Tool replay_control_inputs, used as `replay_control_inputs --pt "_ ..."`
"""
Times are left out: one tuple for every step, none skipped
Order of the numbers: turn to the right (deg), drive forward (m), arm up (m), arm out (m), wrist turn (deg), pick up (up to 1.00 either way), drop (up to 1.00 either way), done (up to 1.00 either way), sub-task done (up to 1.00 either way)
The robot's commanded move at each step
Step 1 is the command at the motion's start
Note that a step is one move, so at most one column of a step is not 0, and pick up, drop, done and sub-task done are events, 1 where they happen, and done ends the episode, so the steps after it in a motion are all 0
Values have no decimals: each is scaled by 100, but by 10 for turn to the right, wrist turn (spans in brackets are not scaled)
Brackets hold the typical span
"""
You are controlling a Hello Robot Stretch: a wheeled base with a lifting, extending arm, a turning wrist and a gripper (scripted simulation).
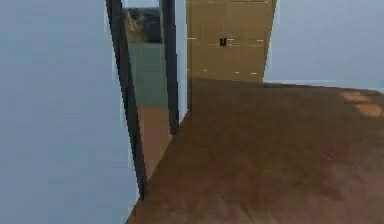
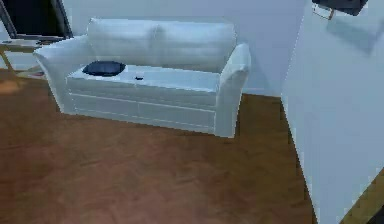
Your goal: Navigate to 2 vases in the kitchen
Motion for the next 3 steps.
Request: replay_control_inputs --pt "0 100 0 0 0 0 0 0 0" --pt "0 35 0 0 0 0 0 0 0" --pt "180 0 0 0 0 0 0 0 0"
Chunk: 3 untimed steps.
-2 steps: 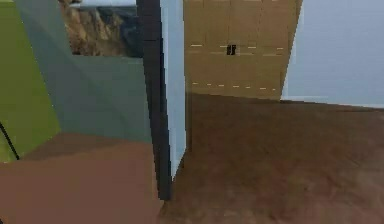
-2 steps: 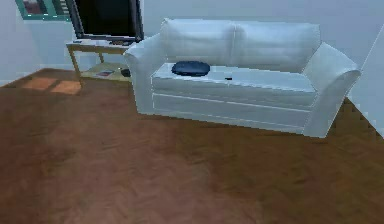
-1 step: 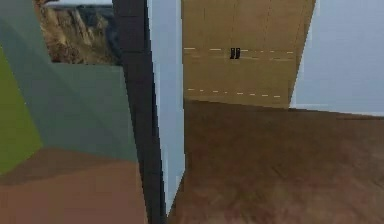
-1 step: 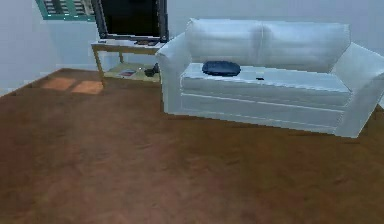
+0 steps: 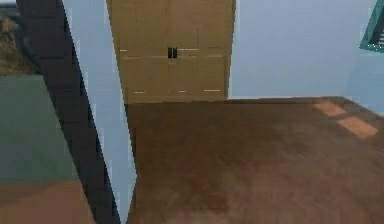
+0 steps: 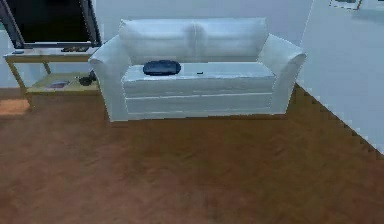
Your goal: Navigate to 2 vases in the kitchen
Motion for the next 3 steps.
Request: replay_control_inputs --pt "0 20 0 0 0 0 0 0 0" --pt "-450 0 0 0 0 0 0 0 0" --pt "-300 0 0 0 0 0 0 0 0"
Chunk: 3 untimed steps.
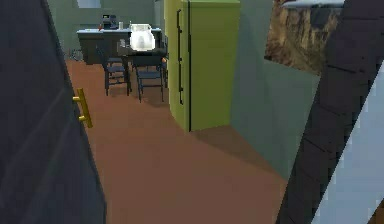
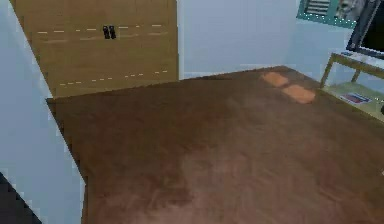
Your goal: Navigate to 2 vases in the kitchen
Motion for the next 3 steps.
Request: replay_control_inputs --pt "0 95 0 0 0 0 0 0 0" --pt "-360 0 0 0 0 0 0 0 0" --pt "0 55 0 0 0 0 0 0 0"
